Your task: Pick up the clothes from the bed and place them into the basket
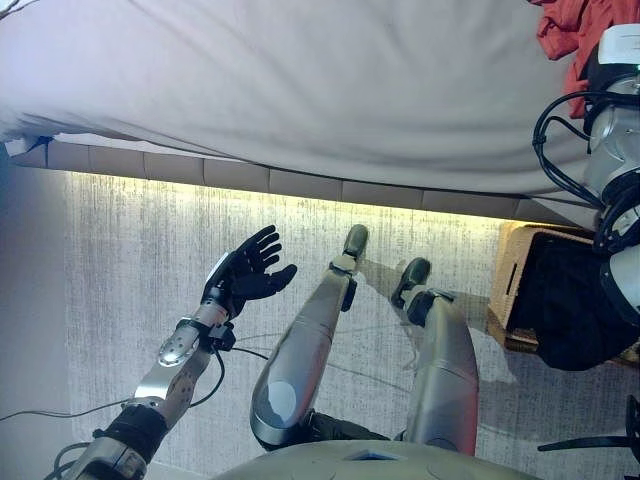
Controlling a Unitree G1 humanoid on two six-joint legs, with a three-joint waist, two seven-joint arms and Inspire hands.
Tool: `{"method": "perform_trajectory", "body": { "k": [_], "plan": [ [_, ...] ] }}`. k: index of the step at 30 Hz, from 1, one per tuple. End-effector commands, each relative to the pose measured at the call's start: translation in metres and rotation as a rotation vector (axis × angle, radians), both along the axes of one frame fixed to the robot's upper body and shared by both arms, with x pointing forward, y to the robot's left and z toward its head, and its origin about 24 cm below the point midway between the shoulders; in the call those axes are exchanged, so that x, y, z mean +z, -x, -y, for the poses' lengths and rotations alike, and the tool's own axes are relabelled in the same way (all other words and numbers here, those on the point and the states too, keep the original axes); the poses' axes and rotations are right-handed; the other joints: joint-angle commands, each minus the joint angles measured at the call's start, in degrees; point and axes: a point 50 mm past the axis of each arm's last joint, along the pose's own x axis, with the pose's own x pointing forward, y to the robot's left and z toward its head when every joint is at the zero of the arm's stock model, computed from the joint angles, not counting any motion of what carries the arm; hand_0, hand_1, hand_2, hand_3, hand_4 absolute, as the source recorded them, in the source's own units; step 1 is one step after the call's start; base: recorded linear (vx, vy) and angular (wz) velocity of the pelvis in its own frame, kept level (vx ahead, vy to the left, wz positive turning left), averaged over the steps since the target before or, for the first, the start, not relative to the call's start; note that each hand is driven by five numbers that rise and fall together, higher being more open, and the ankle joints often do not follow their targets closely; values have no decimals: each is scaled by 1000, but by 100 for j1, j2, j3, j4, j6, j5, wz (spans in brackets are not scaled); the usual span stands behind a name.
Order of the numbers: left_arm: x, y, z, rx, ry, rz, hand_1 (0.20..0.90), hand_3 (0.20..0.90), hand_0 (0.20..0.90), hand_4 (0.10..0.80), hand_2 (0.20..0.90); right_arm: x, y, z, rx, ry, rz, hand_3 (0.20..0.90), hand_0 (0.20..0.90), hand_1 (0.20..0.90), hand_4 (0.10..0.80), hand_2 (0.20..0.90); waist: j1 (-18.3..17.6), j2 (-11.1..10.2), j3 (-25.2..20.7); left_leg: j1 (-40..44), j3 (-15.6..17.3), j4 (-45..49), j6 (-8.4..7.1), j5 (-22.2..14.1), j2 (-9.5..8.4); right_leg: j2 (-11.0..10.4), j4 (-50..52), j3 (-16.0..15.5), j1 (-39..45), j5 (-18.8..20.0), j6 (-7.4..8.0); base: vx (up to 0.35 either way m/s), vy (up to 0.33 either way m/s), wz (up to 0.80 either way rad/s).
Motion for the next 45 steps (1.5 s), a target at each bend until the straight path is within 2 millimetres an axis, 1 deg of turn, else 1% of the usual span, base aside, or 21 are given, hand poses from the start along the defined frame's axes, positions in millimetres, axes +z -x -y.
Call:
{"method": "perform_trajectory", "body": {
  "k": [1, 5, 7, 8, 11, 12, 14, 17, 18, 19, 23, 24, 26, 27, 29, 31, 34, 38, 42, 45],
  "plan": [
    [14, 9, -16, 39, 18, 72, 900, 900, 900, 800, 900, 51, 32, 34, -108, 178, 102, 200, 300, 300, 100, 300, -136, 119, -155, 271, 255, 854, 185, -1401, 123, 208, -239, -320, 610, -80, 83, 10, 23, -7],
    [12, 10, -21, 49, 13, 62, 900, 900, 900, 800, 900, 49, 32, 33, -57, 153, 132, 200, 300, 300, 100, 300, -185, 21, -155, 705, 277, 683, 163, -1395, 162, 221, -423, -317, 1035, -94, 99, 14, 28, -6],
    [10, 10, -23, 54, 15, 57, 900, 900, 900, 800, 900, 46, 32, 32, -8, 113, 161, 200, 300, 300, 100, 300, -232, -53, -155, 1093, 310, 504, 144, -1355, 205, 224, -623, -315, 1410, -85, 107, 15, 65, -8],
    [11, 7, -23, 58, 20, 62, 900, 900, 900, 800, 900, 46, 33, 33, 18, 64, 194, 200, 300, 300, 100, 300, -276, -107, -155, 1297, 320, 318, 143, -1171, 226, 224, -829, -342, 1620, 49, 63, 5, 68, -15],
    [9, 5, -21, 58, 16, 54, 900, 900, 900, 800, 900, 43, 34, 34, 65, 7, 255, 200, 300, 300, 100, 300, -322, -203, -195, 1831, 339, 61, 124, -1137, 279, 261, -1178, -309, 2157, 102, 78, 44, 31, -13],
    [9, 5, -21, 58, 16, 54, 900, 900, 900, 800, 900, 43, 34, 34, 67, 5, 260, 200, 300, 300, 100, 300, -323, -206, -200, 1847, 339, 49, 123, -1134, 282, 263, -1192, -308, 2172, 106, 79, 83, 21, -19],
    [4, 7, -21, 70, 16, 33, 900, 900, 900, 800, 900, 46, 36, 32, 144, -90, 361, 200, 300, 300, 100, 300, -402, -331, -451, 2283, 372, -312, 96, -1121, 383, 329, -1642, -274, 2587, 192, 101, 121, 29, -28],
    [-3, 9, -17, 84, 13, 15, 900, 900, 900, 800, 900, 49, 37, 27, 232, -176, 453, 200, 300, 300, 100, 300, -512, -458, -706, 2735, 517, -699, 61, -1113, 469, 363, -2146, -250, 3050, 290, 133, 87, 32, -15],
    [-3, 9, -17, 84, 14, 15, 900, 900, 900, 800, 900, 50, 37, 27, 240, -185, 468, 200, 300, 300, 100, 300, -520, -466, -720, 2763, 526, -723, 58, -1111, 474, 365, -2176, -247, 3080, 297, 137, 108, 38, -25],
    [-8, 11, -16, 95, 10, -6, 900, 900, 900, 800, 900, 52, 39, 26, 269, -225, 488, 200, 300, 300, 100, 300, -595, -534, -894, 3029, 578, -938, 47, -1119, 495, 395, -2429, -195, 3346, 344, 166, 97, 33, -21],
    [-19, 15, -15, 111, -6, -51, 900, 900, 900, 800, 900, 57, 45, 28, 320, -274, 543, 200, 300, 300, 100, 300, -753, -678, -1343, 3566, 669, -1427, 20, -1063, 539, 465, -2945, -93, 3867, 454, 239, 138, 42, -16],
    [-20, 16, -16, 112, -8, -53, 900, 900, 900, 800, 900, 58, 46, 28, 324, -275, 548, 200, 300, 300, 100, 300, -764, -687, -1371, 3606, 679, -1460, 18, -1057, 544, 470, -2977, -85, 3901, 464, 244, 82, 35, -15],
    [-28, 19, -16, 121, -24, -89, 900, 900, 900, 800, 900, 64, 49, 27, 339, -280, 569, 200, 300, 300, 100, 300, -877, -769, -1648, 3851, 737, -1705, 0, -997, 589, 519, -3185, 23, 4099, 537, 294, 97, 38, -12],
    [-30, 19, -16, 120, -27, -95, 900, 900, 900, 800, 900, 66, 49, 27, 339, -281, 572, 200, 300, 300, 100, 300, -893, -781, -1687, 3889, 742, -1747, -3, -986, 596, 527, -3219, 43, 4128, 552, 302, 104, 30, -10],
    [-38, 23, -15, 116, -45, -134, 900, 900, 900, 800, 900, 71, 52, 28, 345, -283, 580, 200, 300, 300, 100, 300, -972, -834, -1885, 4054, 778, -1927, -18, -941, 631, 563, -3361, 126, 4254, 607, 335, 96, 18, -10],
    [-48, 26, -16, 117, -60, -185, 900, 900, 900, 800, 900, 81, 57, 29, 360, -288, 608, 200, 300, 300, 100, 300, -1090, -900, -2144, 4258, 808, -2194, -35, -875, 679, 613, -3550, 267, 4390, 691, 381, 100, 25, -8],
    [-56, 29, -17, 120, -63, -218, 900, 900, 900, 800, 900, 90, 64, 30, 376, -300, 663, 200, 300, 300, 100, 300, -1206, -938, -2320, 4444, 840, -2466, -49, -811, 719, 652, -3745, 406, 4501, 790, 434, 43, 17, -22],
    [-59, 27, -18, 133, -64, -236, 900, 900, 900, 800, 900, 99, 73, 32, 373, -281, 712, 200, 300, 300, 100, 300, -1354, -978, -2462, 4617, 912, -2734, -60, -767, 745, 683, -3983, 574, 4590, 920, 500, -5, 12, -17],
    [-62, 25, -17, 143, -71, -247, 900, 900, 900, 800, 900, 98, 77, 34, 361, -285, 715, 200, 300, 300, 100, 300, -1514, -1008, -2563, 4717, 1055, -2888, -64, -758, 777, 699, -4175, 735, 4611, 1044, 561, -27, 8, -27],
    [-63, 22, -16, 133, -91, -242, 900, 900, 900, 800, 900, 90, 79, 38, 342, -300, 674, 200, 300, 300, 100, 300, -1642, -1023, -2611, 4778, 1171, -2974, -60, -759, 810, 717, -4255, 854, 4598, 1107, 596, -36, -1, -13]
  ]
}}
